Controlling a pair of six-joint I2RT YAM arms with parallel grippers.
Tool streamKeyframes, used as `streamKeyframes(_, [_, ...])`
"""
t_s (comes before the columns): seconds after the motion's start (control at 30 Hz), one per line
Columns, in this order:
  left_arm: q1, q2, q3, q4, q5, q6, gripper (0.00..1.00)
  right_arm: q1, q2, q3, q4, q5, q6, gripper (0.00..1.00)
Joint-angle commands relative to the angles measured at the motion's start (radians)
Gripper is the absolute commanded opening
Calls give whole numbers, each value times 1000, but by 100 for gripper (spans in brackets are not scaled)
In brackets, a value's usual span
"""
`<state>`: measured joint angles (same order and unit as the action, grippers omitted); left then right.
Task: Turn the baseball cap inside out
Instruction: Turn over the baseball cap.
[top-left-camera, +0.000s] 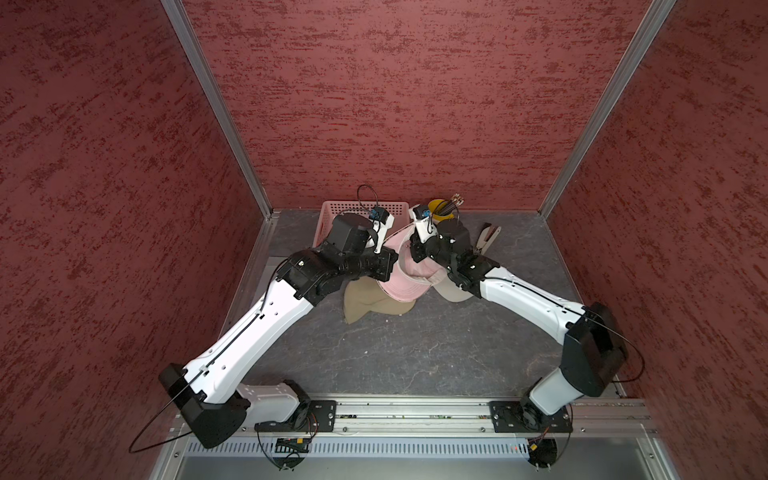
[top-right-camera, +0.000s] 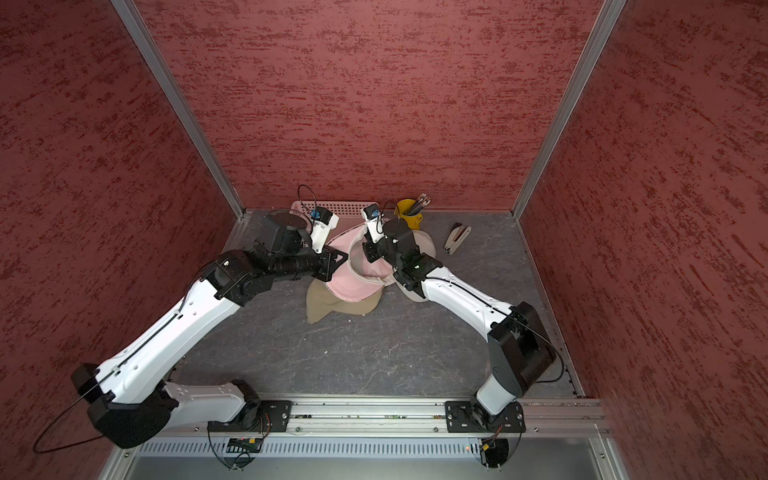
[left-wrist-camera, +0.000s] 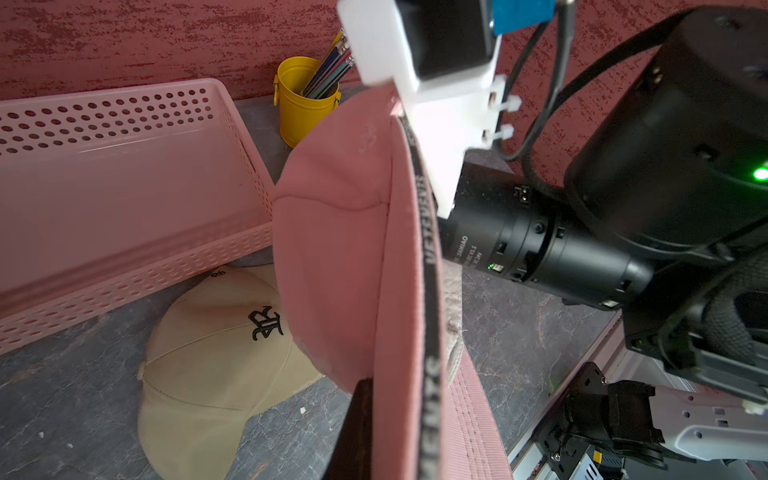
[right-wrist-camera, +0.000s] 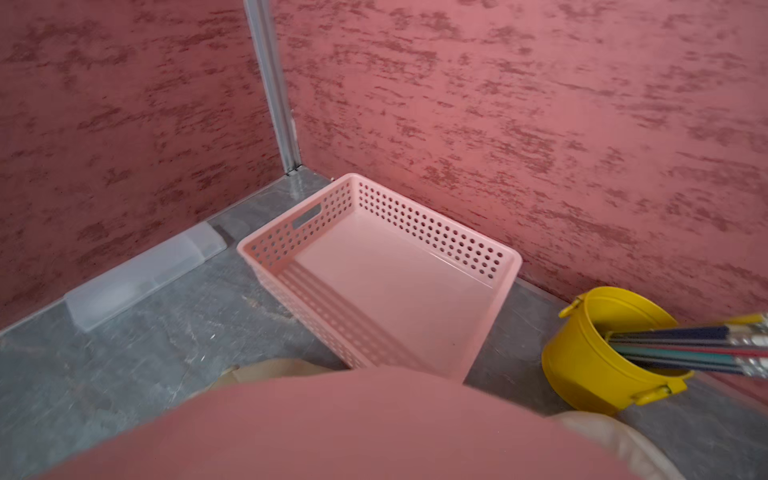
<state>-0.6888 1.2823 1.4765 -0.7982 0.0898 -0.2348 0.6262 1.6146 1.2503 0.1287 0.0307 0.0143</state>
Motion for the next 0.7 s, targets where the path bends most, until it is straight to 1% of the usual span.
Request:
streamKeyframes(0.0, [-13, -30, -30, 80, 4, -36, 0, -61, -18, -8, 193, 159, 216, 8])
streamKeyframes(0.07, [-15, -42, -56, 93, -3, -52, 0, -89, -35, -53, 249, 219, 300, 9])
streamKeyframes(0.1, [-14, -49, -68, 96, -8, -57, 0, -100, -42, -67, 261, 242, 321, 9])
streamKeyframes(0.17, [-14, -59, -82, 99, -34, -63, 0, -112, -57, -78, 255, 270, 335, 9])
streamKeyframes(0.23, [-12, -67, -93, 100, -80, -66, 0, -115, -66, -66, 204, 245, 319, 9])
streamKeyframes(0.33, [-2, -75, -88, 116, -144, -49, 0, -115, -74, -46, 113, 155, 288, 11])
streamKeyframes(0.43, [11, -63, -51, 105, -168, -17, 0, -113, -86, -23, -17, 26, 218, 12])
streamKeyframes(0.47, [10, -58, -37, 95, -175, -8, 0, -111, -87, -9, -68, 4, 192, 13])
streamKeyframes(0.53, [9, -51, -11, 78, -179, 4, 0, -106, -86, 23, -187, -69, 109, 14])
streamKeyframes(0.57, [11, -49, -4, 76, -178, 6, 0, -105, -93, 23, -216, -91, 78, 15])
streamKeyframes(0.63, [25, -45, 12, 61, -154, 6, 0, -102, -126, -2, -239, -180, 1, 21])
streamKeyframes(0.67, [36, -40, 22, 49, -134, 5, 0, -101, -147, -21, -235, -178, -12, 23])
